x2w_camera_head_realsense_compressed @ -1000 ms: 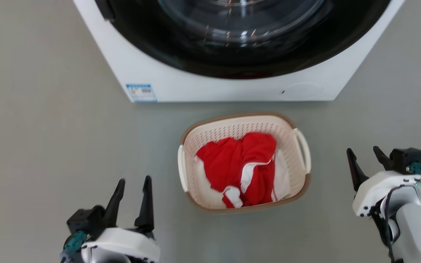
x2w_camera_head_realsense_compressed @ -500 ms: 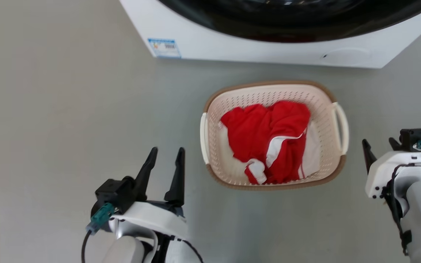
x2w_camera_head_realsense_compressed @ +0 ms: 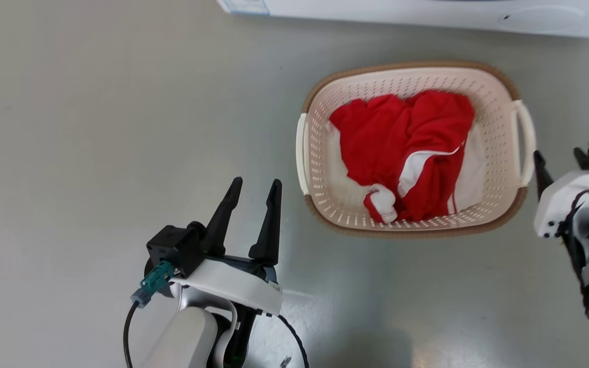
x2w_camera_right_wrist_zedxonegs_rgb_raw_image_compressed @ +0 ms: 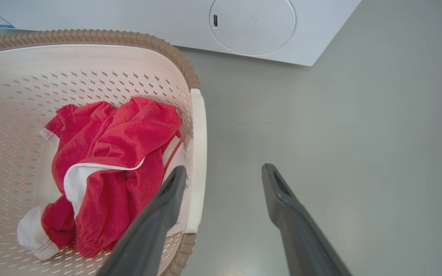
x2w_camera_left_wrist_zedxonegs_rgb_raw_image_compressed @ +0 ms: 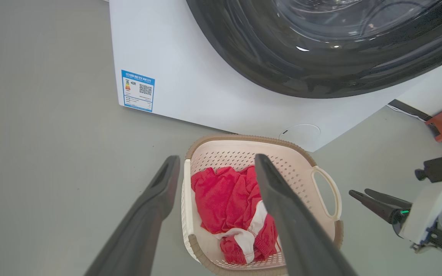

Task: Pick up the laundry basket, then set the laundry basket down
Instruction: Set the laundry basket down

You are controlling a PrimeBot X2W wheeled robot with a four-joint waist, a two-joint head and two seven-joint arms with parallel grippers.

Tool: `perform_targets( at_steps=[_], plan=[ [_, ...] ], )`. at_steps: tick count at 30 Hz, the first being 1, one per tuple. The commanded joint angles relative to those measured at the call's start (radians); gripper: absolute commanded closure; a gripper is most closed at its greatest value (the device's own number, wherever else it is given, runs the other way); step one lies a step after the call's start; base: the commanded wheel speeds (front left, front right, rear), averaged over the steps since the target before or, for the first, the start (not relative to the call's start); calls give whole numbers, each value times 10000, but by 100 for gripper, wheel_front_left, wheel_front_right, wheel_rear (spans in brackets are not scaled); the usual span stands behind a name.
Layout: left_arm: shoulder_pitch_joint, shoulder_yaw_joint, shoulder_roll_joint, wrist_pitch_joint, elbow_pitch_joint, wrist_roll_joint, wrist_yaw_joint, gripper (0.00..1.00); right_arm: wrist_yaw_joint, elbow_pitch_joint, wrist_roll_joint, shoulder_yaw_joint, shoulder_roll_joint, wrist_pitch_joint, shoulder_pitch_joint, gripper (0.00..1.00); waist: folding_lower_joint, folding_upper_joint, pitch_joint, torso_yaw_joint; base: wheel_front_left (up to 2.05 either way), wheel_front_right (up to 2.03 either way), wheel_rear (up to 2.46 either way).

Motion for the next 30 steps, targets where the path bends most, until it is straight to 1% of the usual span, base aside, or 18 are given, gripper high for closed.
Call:
perform_targets(
  at_steps=[1,14,26,27,28,30],
  plan=[
    [-110,239,122,-61,-246,-46,141,0,60,-45,-85,167,-27,-198,-41,0,0,0,274,156,0,0,0],
    [-246,7,122,-61,-423,-315,283,0,60,515,-49,182,-270,-379,-789,0,0,0,1081,525,0,0,0],
    [-409,-99,122,-61,-466,-452,362,0,60,962,-50,332,-451,-524,-1149,0,0,0,1351,678,0,0,0],
    [-435,-101,122,-61,-476,-471,374,0,60,1037,-21,349,-412,-527,-1175,78,0,0,1384,695,0,0,0],
    [-447,-105,122,-61,-481,-479,382,0,60,1082,-8,382,-382,-513,-1178,100,0,0,1394,703,0,0,0],
    [-458,-107,122,-61,-490,-493,397,0,60,1177,23,459,-324,-445,-1170,100,0,0,1398,705,0,0,0]
  ],
)
